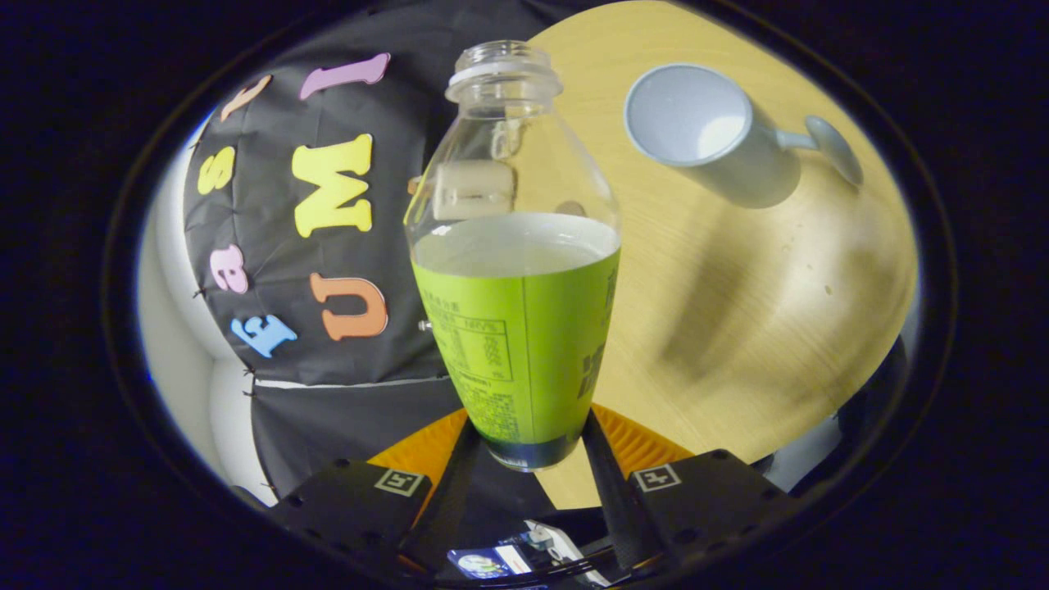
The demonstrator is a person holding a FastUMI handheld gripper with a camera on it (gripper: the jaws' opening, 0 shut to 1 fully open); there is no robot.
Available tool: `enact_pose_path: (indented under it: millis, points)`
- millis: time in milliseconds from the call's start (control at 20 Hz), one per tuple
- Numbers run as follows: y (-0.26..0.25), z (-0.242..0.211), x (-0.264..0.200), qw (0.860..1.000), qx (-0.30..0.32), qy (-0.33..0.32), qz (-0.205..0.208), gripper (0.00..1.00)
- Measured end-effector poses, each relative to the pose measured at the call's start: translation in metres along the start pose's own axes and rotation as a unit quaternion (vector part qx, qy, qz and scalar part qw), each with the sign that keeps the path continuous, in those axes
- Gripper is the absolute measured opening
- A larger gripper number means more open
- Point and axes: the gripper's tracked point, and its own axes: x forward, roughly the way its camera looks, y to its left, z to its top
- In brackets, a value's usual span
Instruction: Take the bottle from table, then pour the juice into the cup, finally place the bottle on the coaster
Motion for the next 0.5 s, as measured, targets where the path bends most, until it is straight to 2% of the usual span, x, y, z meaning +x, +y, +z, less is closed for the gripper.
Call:
enact_pose_path:
  millis: [150, 350, 500]
  points:
    - [0.012, 0.006, 0.006, 0.999, 0.034, 0.005, 0.022, 0.78]
    - [0.021, 0.006, 0.005, 0.999, 0.039, 0.010, 0.036, 0.77]
    - [0.030, 0.006, 0.002, 0.996, 0.065, 0.012, 0.061, 0.78]
